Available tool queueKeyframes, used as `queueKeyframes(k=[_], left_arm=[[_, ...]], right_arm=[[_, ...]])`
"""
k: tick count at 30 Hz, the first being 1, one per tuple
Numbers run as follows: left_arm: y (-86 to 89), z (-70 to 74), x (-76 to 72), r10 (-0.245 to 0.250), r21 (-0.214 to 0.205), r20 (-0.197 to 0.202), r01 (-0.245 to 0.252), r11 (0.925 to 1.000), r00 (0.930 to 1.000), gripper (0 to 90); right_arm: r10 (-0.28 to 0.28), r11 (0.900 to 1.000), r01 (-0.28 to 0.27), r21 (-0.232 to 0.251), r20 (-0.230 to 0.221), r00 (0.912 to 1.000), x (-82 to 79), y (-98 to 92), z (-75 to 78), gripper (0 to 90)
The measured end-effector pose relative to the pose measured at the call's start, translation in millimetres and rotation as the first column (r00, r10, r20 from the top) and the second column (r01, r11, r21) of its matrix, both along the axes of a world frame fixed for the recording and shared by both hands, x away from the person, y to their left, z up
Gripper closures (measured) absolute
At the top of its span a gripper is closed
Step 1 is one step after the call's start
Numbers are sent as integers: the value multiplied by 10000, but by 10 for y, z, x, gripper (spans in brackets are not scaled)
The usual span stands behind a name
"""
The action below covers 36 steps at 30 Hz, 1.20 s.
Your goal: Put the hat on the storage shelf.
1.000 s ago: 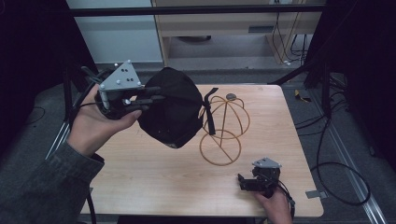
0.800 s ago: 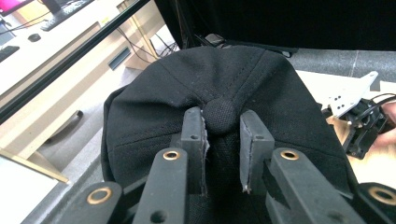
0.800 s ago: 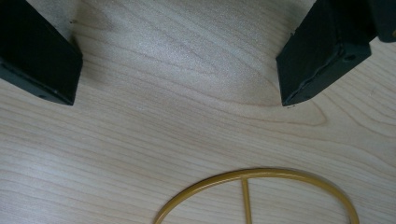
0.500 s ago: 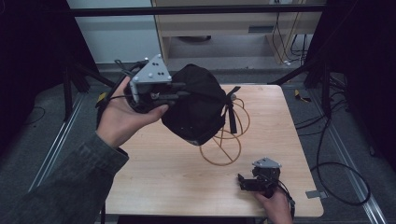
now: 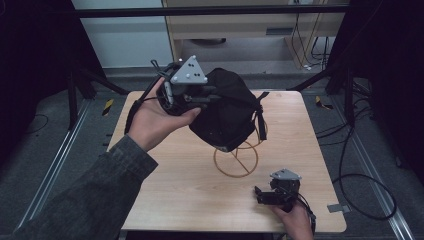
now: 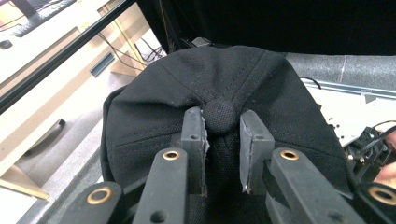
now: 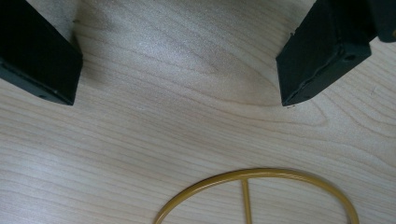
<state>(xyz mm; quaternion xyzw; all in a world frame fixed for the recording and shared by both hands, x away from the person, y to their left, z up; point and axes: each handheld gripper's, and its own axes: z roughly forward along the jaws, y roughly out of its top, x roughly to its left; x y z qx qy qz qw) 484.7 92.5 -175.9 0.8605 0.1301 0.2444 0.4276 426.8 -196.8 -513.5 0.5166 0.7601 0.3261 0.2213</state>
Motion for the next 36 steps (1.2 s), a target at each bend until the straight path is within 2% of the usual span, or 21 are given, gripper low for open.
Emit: queueKeyframes(k=[8, 12, 18, 22, 23, 30, 33, 36], left_arm=[[-176, -24, 60, -29, 32, -67, 29, 10000, 10000, 744], [-244, -32, 113, 36, -98, -178, -38, 9999, 9998, 744], [-384, -110, 239, 42, 217, -375, -34, 9998, 9993, 744], [-431, -145, 279, 110, 122, -543, -103, 9999, 9985, 744], [-474, -173, 293, 118, 248, -553, -104, 9996, 9984, 744], [-560, -249, 353, 215, 442, -685, -185, 9989, 9974, 744], [-578, -302, 425, 320, 488, -951, -274, 9984, 9950, 744], [-590, -340, 470, 354, 532, -1011, -301, 9981, 9942, 743]], right_arm=[[7, 10000, -7, 10, 4, 10000, 0, 0, 0, 4], [4, 10000, -4, 11, 2, 10000, 0, 0, 0, 4], [2, 10000, -2, 12, -3, 10000, 0, 0, 1, 4], [7, 10000, -7, 10, 2, 10000, 0, -1, 0, 4], [6, 10000, -6, 8, 2, 10000, 0, -1, 0, 3], [7, 10000, -7, 9, -1, 10000, 0, -1, 0, 4], [9, 10000, -9, 11, 0, 10000, 0, 0, 0, 4], [-13, 10000, 13, 27, -13, 10000, -2, 1, 0, 3]])
